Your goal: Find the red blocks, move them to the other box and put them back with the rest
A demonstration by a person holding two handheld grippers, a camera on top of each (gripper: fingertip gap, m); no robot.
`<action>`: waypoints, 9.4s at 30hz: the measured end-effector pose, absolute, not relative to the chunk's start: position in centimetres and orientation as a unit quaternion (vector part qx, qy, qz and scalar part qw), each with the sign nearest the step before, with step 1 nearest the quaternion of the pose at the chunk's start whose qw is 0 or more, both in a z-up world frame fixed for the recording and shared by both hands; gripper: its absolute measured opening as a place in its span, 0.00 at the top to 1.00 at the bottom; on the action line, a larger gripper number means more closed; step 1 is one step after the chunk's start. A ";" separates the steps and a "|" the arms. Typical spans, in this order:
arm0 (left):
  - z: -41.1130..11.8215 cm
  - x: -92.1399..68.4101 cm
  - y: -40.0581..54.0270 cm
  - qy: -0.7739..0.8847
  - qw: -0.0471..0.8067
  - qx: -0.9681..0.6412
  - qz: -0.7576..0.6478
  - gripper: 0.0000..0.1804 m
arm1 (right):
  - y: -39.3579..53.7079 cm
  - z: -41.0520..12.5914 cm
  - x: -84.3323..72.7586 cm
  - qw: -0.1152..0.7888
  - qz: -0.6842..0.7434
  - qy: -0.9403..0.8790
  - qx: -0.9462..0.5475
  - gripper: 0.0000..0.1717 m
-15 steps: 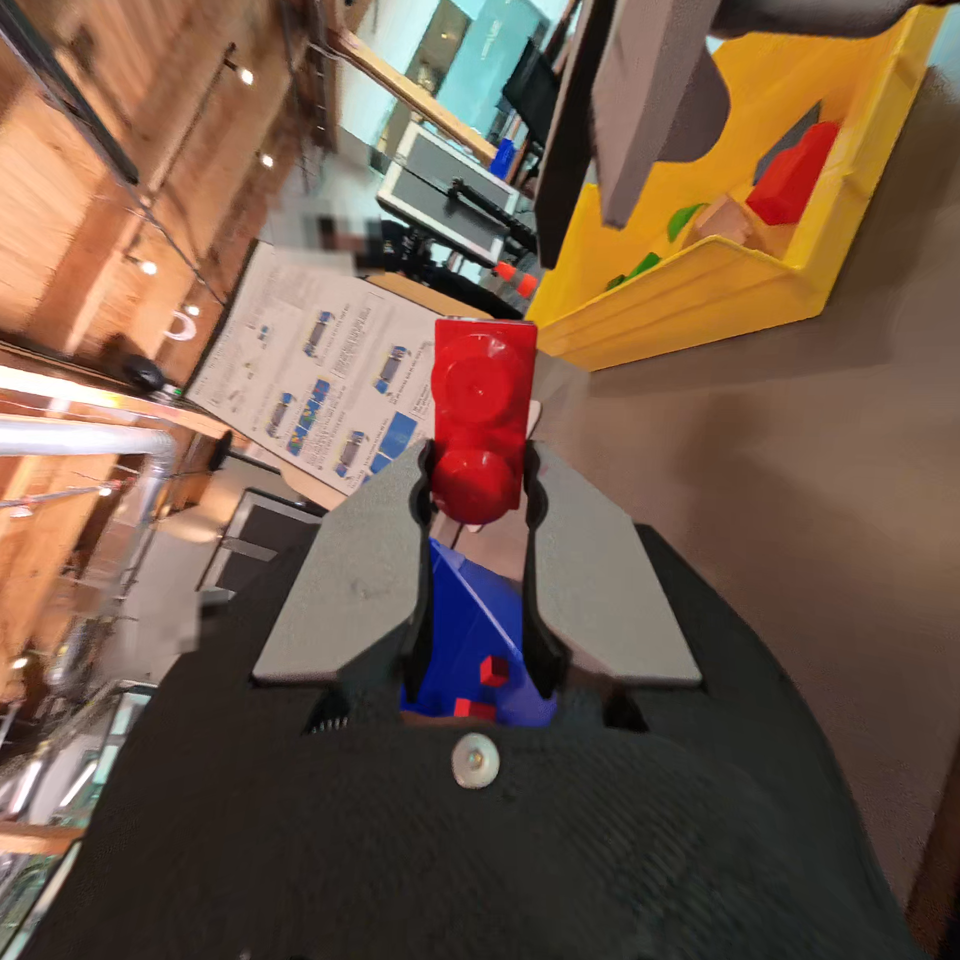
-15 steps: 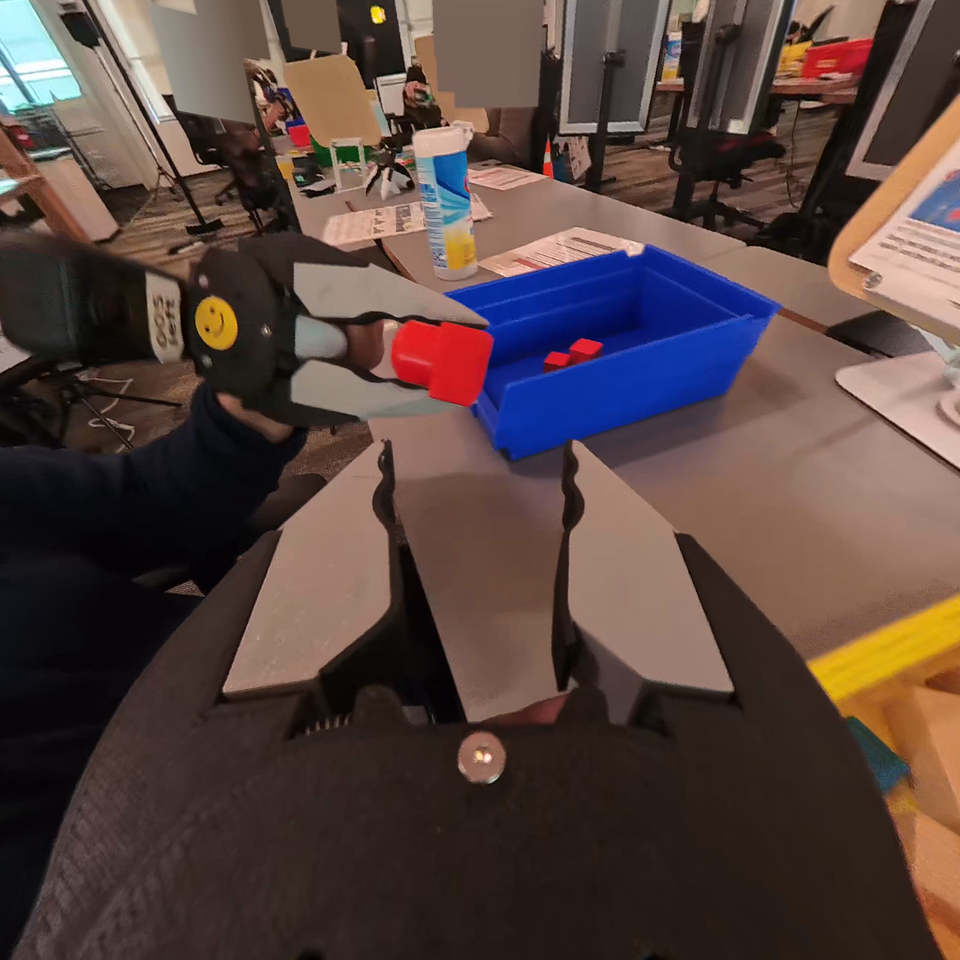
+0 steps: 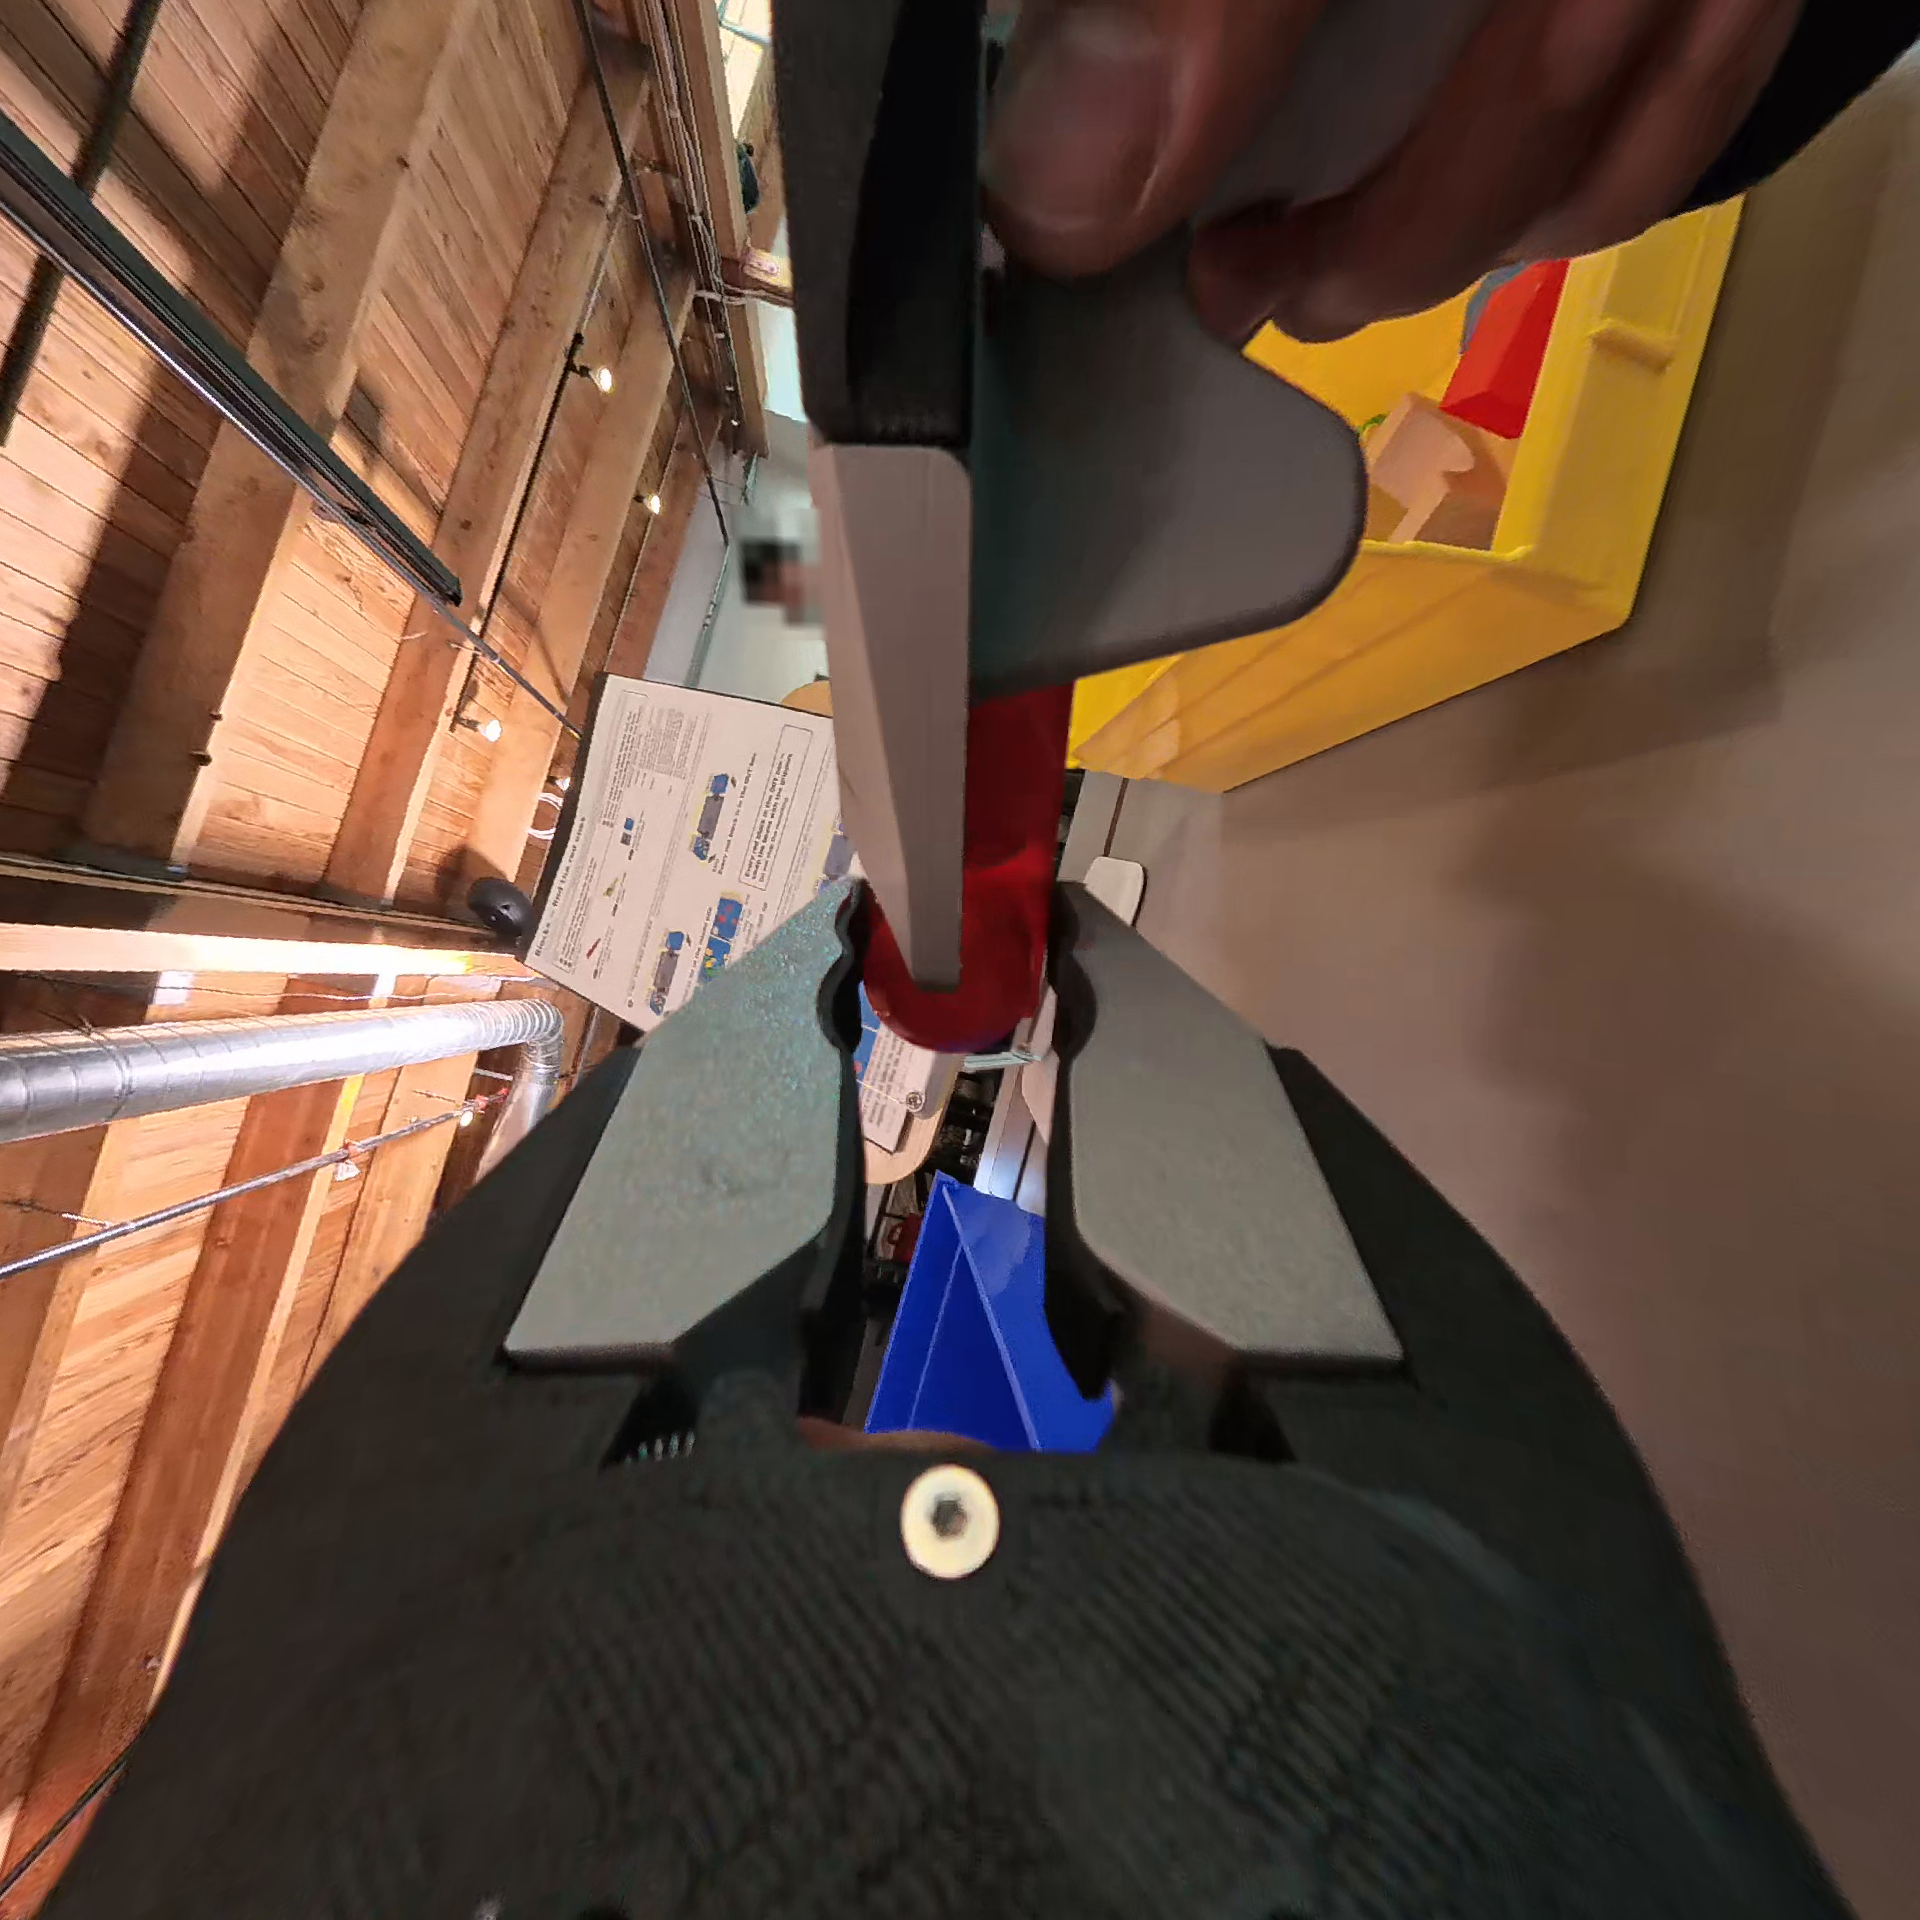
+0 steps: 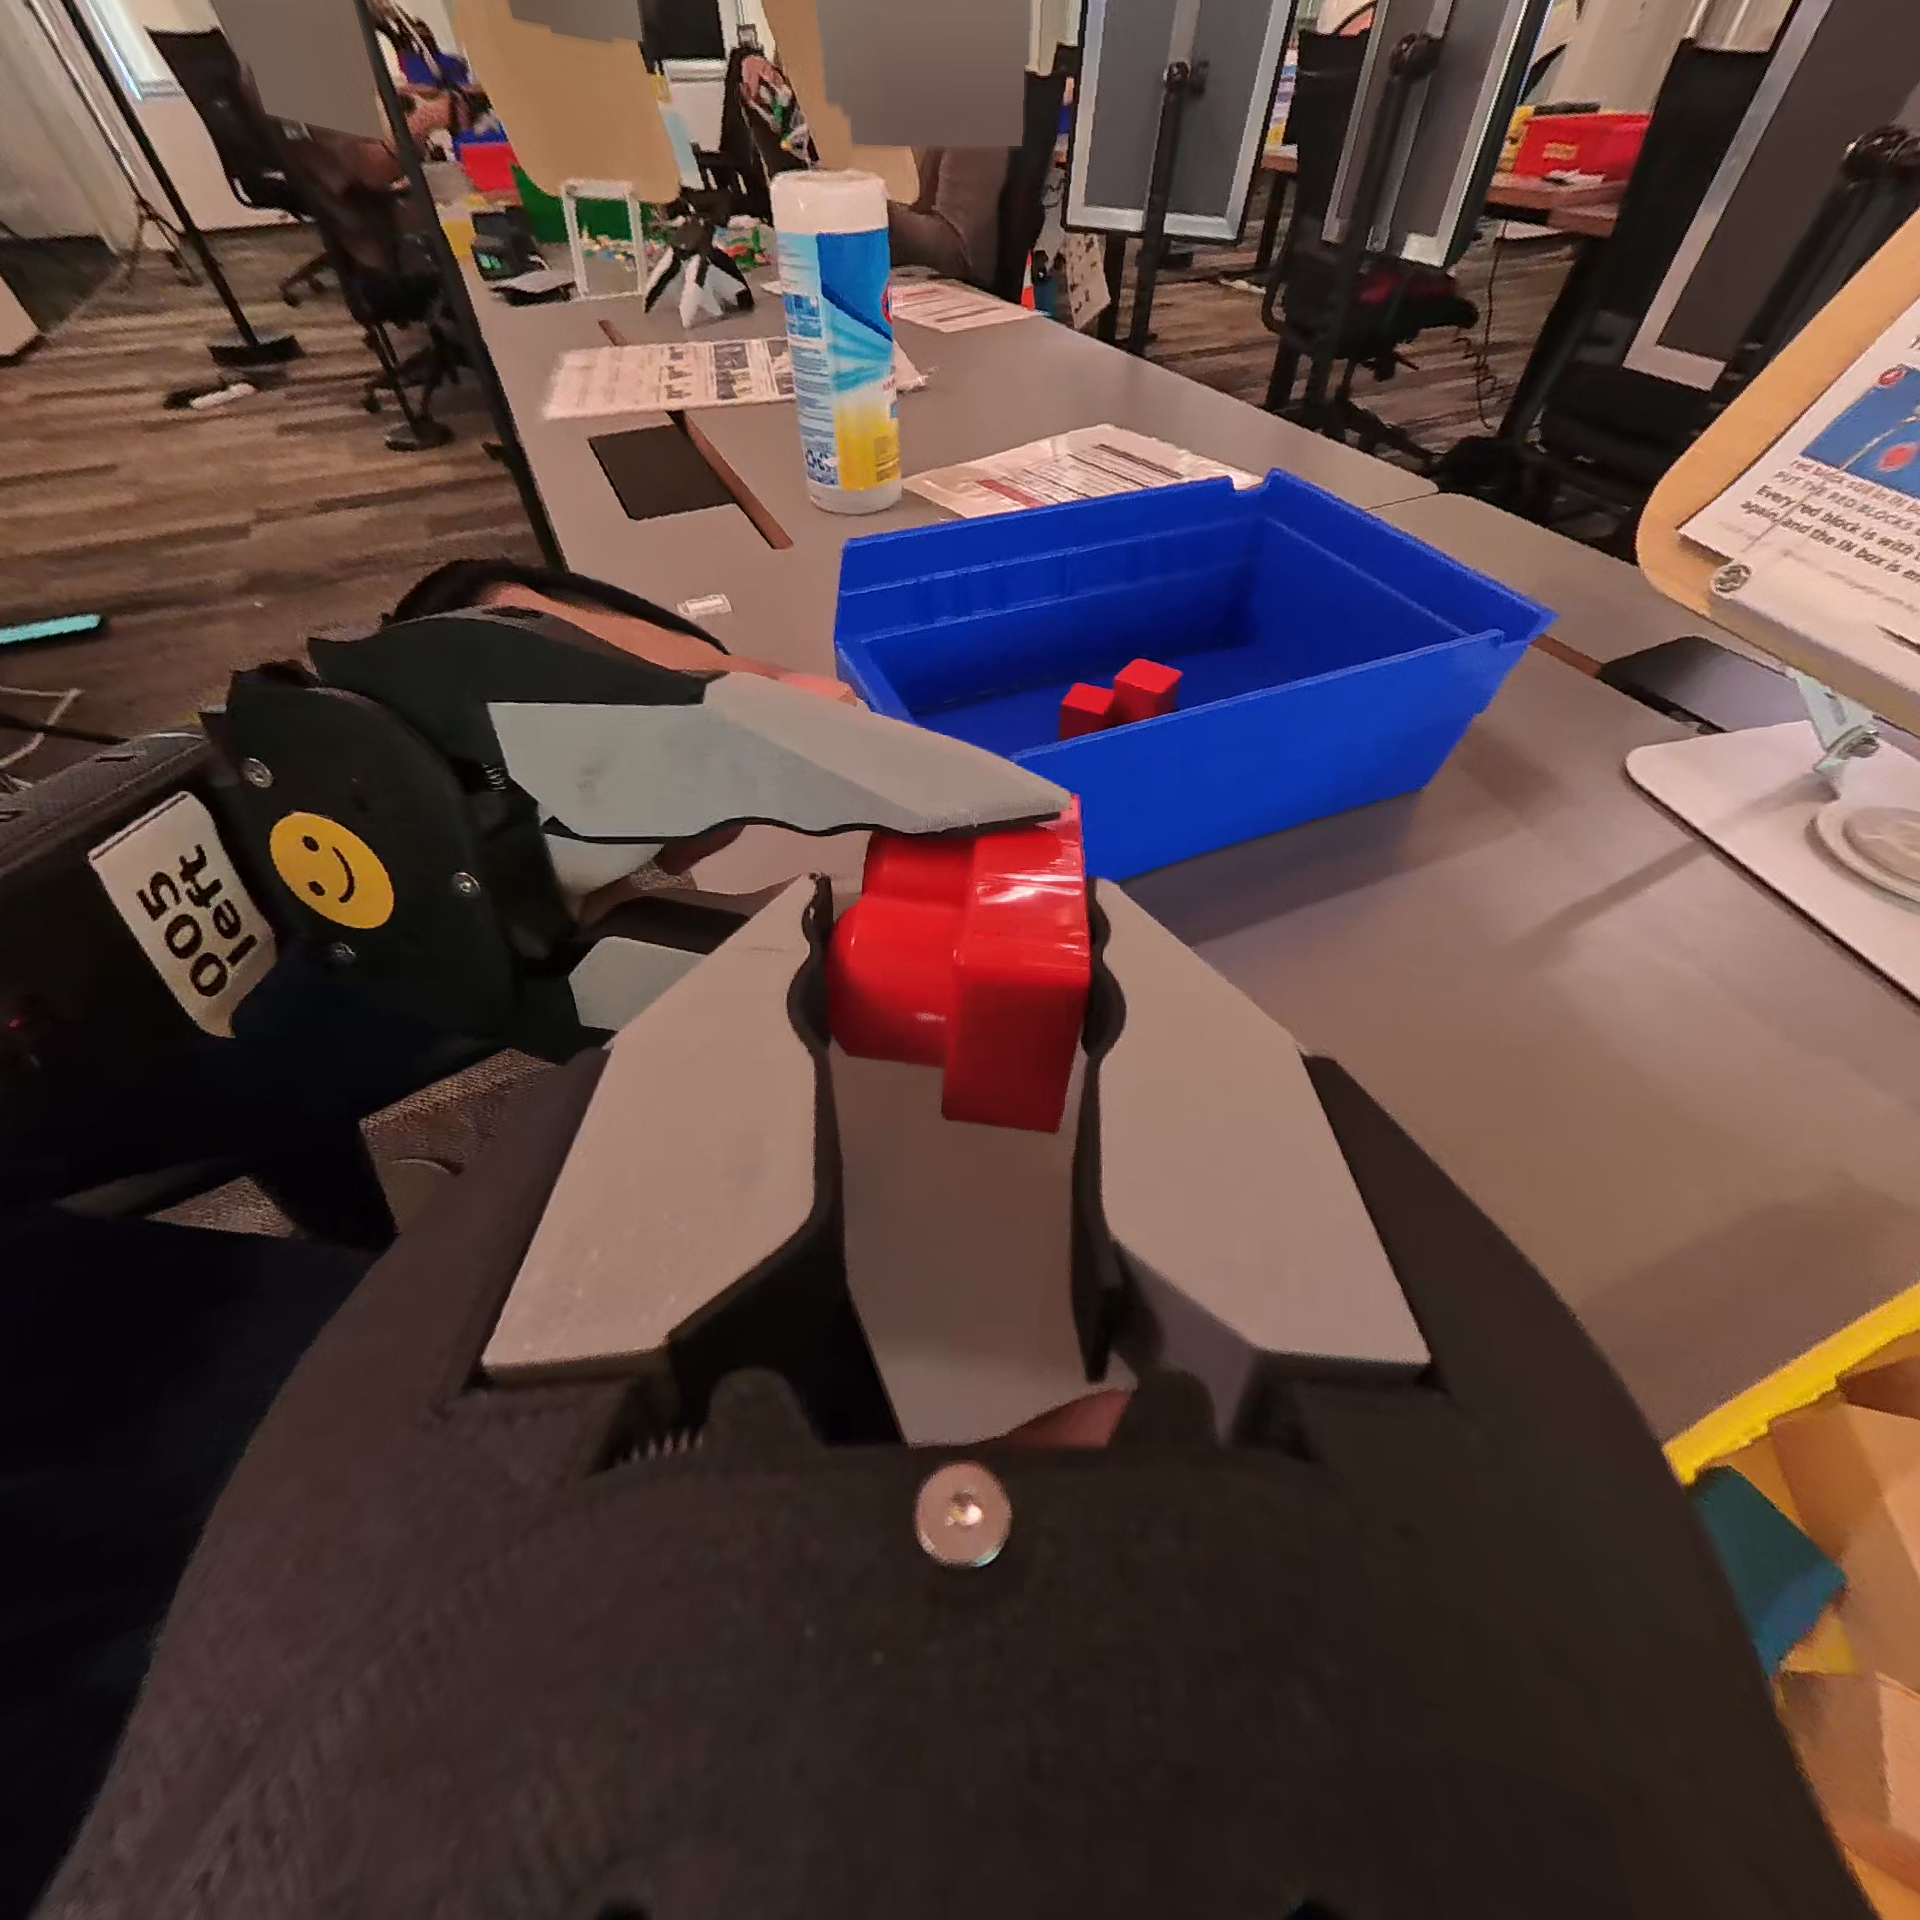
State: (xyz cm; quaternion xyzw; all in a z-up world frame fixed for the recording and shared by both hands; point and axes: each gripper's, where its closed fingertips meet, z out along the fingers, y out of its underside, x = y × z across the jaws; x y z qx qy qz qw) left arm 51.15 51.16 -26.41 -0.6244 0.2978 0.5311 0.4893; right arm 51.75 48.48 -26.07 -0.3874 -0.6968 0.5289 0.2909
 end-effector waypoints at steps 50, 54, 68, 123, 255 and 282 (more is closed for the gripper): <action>-30.2 30.8 41.6 -0.119 0.473 -0.815 0.313 0.73 | 71.7 -23.7 53.6 0.498 0.359 -0.551 -0.566 0.67; -31.5 28.2 42.5 -0.123 0.456 -0.853 0.219 0.73 | 71.4 -23.1 53.7 0.499 0.376 -0.545 -0.559 0.68; -40.0 21.3 45.8 -0.074 0.208 -0.963 0.154 0.74 | 70.8 -23.6 53.3 0.491 0.371 -0.559 -0.556 0.68; -20.5 46.6 46.2 0.182 0.620 -0.634 0.425 0.89 | 76.2 -27.2 52.5 0.502 0.293 -0.534 -0.614 0.88; -32.7 23.1 45.8 0.006 0.288 -0.912 0.291 0.79 | 68.9 -24.1 53.7 0.432 0.428 -0.580 -0.542 0.70; -25.1 46.2 50.3 0.154 0.554 -0.713 0.402 0.83 | 63.2 -19.6 53.8 0.443 0.549 -0.540 -0.458 0.82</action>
